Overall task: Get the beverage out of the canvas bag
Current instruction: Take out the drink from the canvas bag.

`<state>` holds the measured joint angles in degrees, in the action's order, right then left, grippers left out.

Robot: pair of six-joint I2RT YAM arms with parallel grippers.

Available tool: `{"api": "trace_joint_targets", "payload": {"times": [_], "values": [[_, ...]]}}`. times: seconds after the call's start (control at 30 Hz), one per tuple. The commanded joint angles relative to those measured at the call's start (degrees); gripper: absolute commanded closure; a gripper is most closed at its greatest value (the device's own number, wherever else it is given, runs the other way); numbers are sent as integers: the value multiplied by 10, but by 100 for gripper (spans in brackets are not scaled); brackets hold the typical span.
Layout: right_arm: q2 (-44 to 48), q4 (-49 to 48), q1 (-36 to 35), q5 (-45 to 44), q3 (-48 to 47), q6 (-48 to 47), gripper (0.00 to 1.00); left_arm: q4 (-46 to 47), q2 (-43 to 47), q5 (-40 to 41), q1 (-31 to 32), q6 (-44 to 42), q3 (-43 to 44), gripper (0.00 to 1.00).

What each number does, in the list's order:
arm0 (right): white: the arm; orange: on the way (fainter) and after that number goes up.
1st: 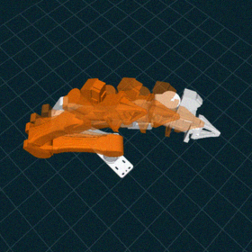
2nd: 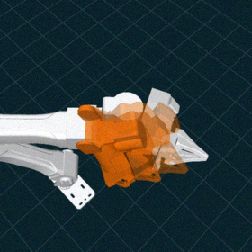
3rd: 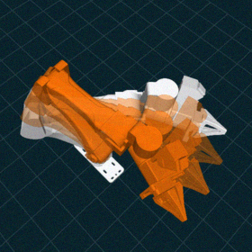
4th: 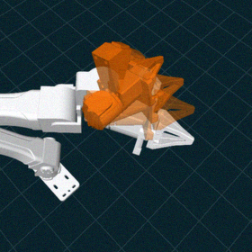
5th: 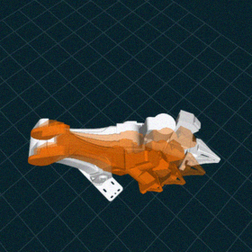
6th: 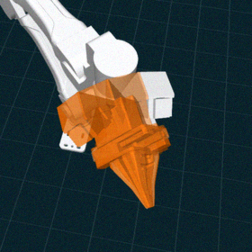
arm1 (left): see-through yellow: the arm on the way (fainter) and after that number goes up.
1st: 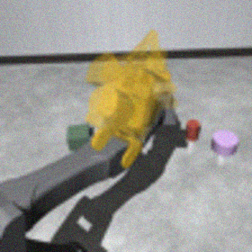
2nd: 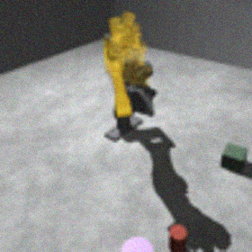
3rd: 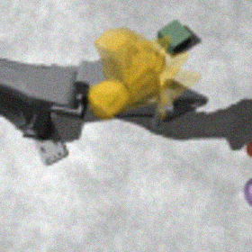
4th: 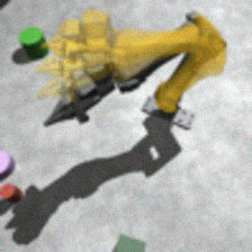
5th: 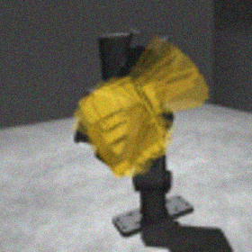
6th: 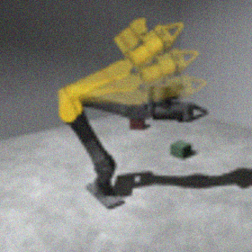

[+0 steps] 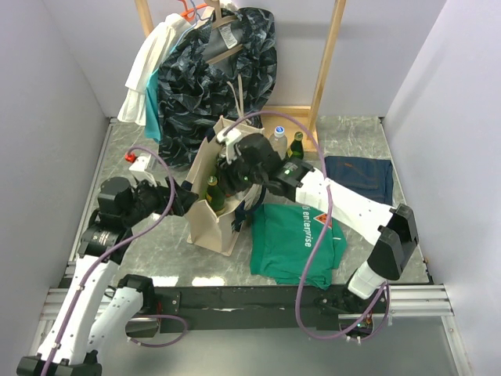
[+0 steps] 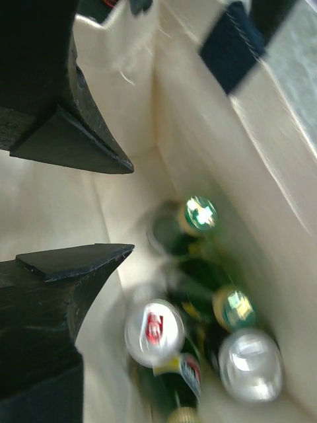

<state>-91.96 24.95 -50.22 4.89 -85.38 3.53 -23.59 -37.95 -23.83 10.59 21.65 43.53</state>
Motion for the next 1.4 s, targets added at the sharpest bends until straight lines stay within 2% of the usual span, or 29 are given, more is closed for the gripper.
{"api": "trace_joint_targets", "payload": {"times": [0.0, 0.13, 0.2, 0.3, 0.33, 0.4, 0.43, 0.53, 0.57, 0.8, 0.87, 0.97, 1.0, 1.07, 1.1, 1.13, 1.23, 1.37], "values": [[35, -17, -22, 17, 18, 4, 46, -24, -25, -52, 7, -20, 46, 6], [35, -5, -25, 17, 20, 3, 46, -24, -37, -64, 7, -25, 48, 23], [36, 5, -28, 9, 17, 5, 48, -33, -41, -64, 9, -31, 57, 28], [59, -1, -30, 3, 40, 13, 48, -45, -48, -69, 10, -40, 69, 40], [64, -5, -32, 4, 57, 15, 48, -47, -53, -79, 10, -42, 71, 48], [75, -7, -32, 6, 62, 17, 47, -50, -56, -83, 10, -41, 72, 55], [76, -5, -33, 3, 60, 19, 47, -53, -56, -84, 10, -39, 72, 64], [80, -7, -35, -5, 56, 20, 47, -63, -54, -72, 10, -38, 75, 82], [80, -9, -35, -9, 56, 25, 47, -65, -54, -68, 10, -38, 77, 85], [83, -8, -40, 22, 47, 28, 47, -92, -41, -13, 11, -27, 88, 90], [86, -7, -44, 32, 51, 31, 47, -104, -42, 6, 10, -26, 91, 89], [97, -8, -52, 42, 65, 42, 47, -116, -47, 25, 10, -21, 97, 81], [100, -12, -59, 43, 76, 44, 47, -118, -49, 36, 11, -17, 99, 72], [108, -17, -65, 46, 88, 49, 46, -121, -57, 52, 10, -13, 98, 62], [108, -17, -68, 45, 91, 52, 46, -122, -64, 56, 10, -9, 99, 40], [108, -16, -69, 43, 93, 55, 46, -121, -69, 58, 10, -6, 99, 33], [104, -3, -75, 36, 88, 53, 46, -124, -87, 64, 10, -2, 98, 24], [108, 5, -82, 31, 87, 49, 46, -127, -100, 80, 10, 6, 99, 20]]}}
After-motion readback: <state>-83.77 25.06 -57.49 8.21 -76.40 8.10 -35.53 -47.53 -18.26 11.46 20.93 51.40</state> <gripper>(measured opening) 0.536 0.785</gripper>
